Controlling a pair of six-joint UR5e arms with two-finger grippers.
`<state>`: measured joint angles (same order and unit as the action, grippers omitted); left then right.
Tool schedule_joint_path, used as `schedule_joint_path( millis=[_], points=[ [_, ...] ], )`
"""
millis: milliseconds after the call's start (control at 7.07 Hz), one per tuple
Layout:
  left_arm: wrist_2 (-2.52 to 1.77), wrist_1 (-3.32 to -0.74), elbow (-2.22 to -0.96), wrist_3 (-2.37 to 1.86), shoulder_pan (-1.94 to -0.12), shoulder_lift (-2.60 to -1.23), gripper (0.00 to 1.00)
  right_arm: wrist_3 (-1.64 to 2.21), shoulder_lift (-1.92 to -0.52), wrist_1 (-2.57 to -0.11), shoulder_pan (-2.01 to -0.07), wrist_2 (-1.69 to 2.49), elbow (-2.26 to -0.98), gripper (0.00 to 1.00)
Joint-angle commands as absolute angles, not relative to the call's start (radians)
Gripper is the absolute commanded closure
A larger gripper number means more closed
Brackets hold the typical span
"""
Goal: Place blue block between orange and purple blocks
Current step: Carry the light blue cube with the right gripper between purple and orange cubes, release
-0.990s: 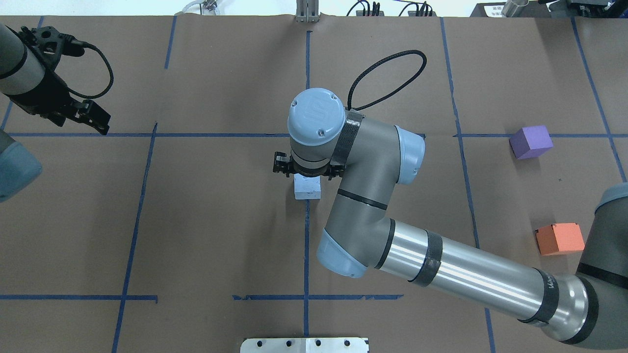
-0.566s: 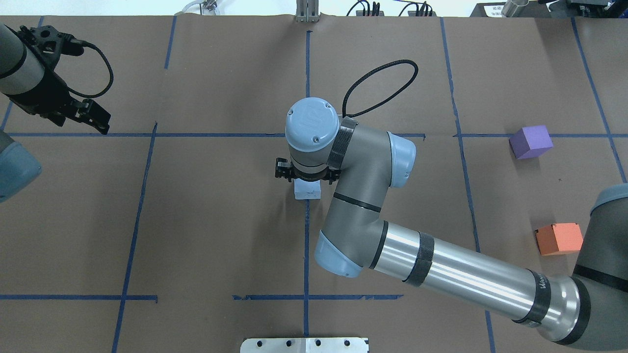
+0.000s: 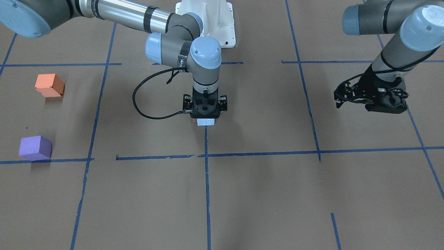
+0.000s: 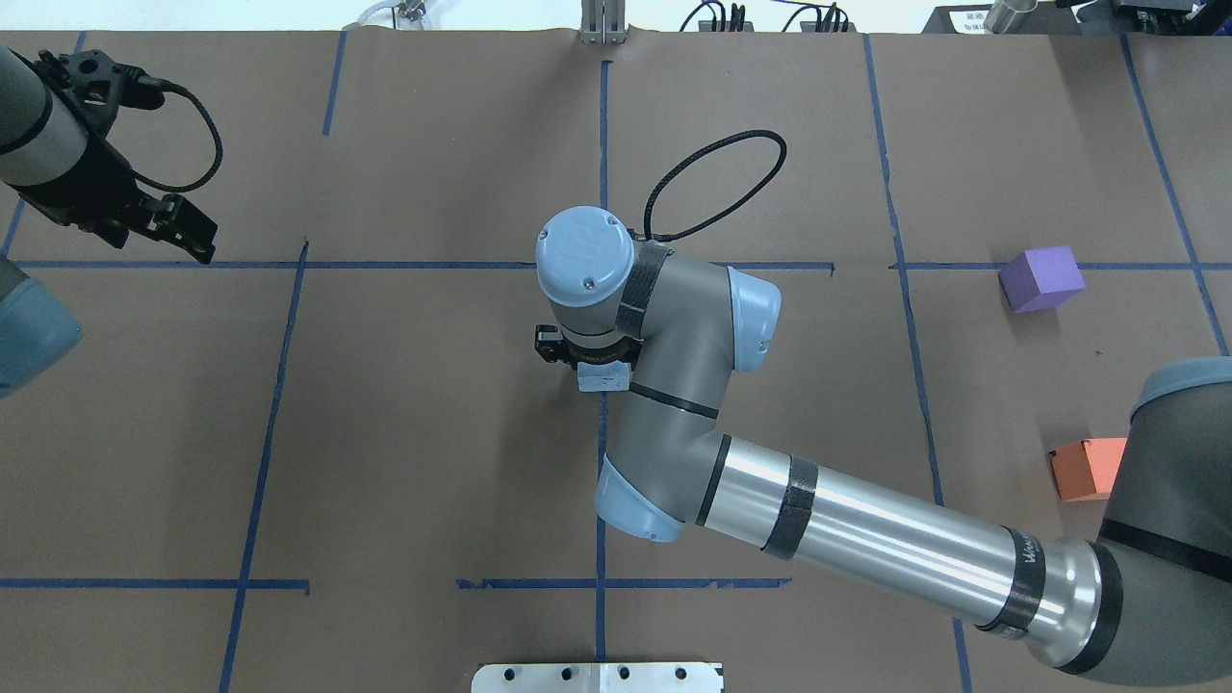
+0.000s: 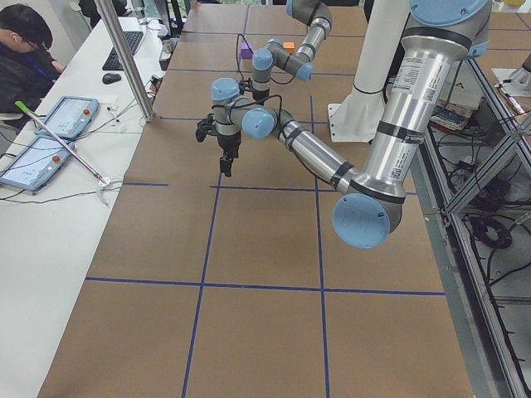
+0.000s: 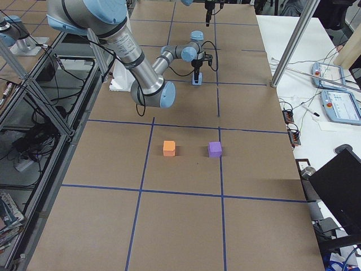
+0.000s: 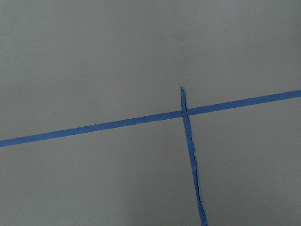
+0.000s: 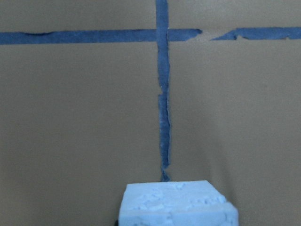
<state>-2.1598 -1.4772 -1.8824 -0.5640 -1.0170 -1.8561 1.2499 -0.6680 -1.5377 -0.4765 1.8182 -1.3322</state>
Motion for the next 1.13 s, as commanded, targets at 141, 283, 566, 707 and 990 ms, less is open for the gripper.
schedule_joint_path(
  millis=[141, 283, 566, 707, 990],
  points=[
    [-2.16, -1.477, -1.896, -0.574, -1.017, -1.844, 0.0, 1.157, -0.737, -1.563, -0.581, 1.915, -1.423, 0.67],
    [-2.161, -1.477, -1.913, -0.596, -1.017, -1.839, 0.0, 1.085, -0.859, -1.604, -0.635, 1.942, -1.563, 0.65],
    [-2.18, -1.477, -1.927, -0.607, -1.017, -1.829, 0.0, 0.831, -1.132, -1.646, -0.777, 2.021, -1.809, 0.65],
    [-2.181, -1.477, -1.925, -0.606, -1.017, -1.829, 0.0, 0.766, -1.276, -1.622, -0.835, 2.048, -1.874, 0.65],
    [-2.181, -1.477, -1.924, -0.607, -1.015, -1.829, 0.0, 0.686, -1.52, -1.411, -0.902, 2.074, -1.882, 0.65]
  ],
)
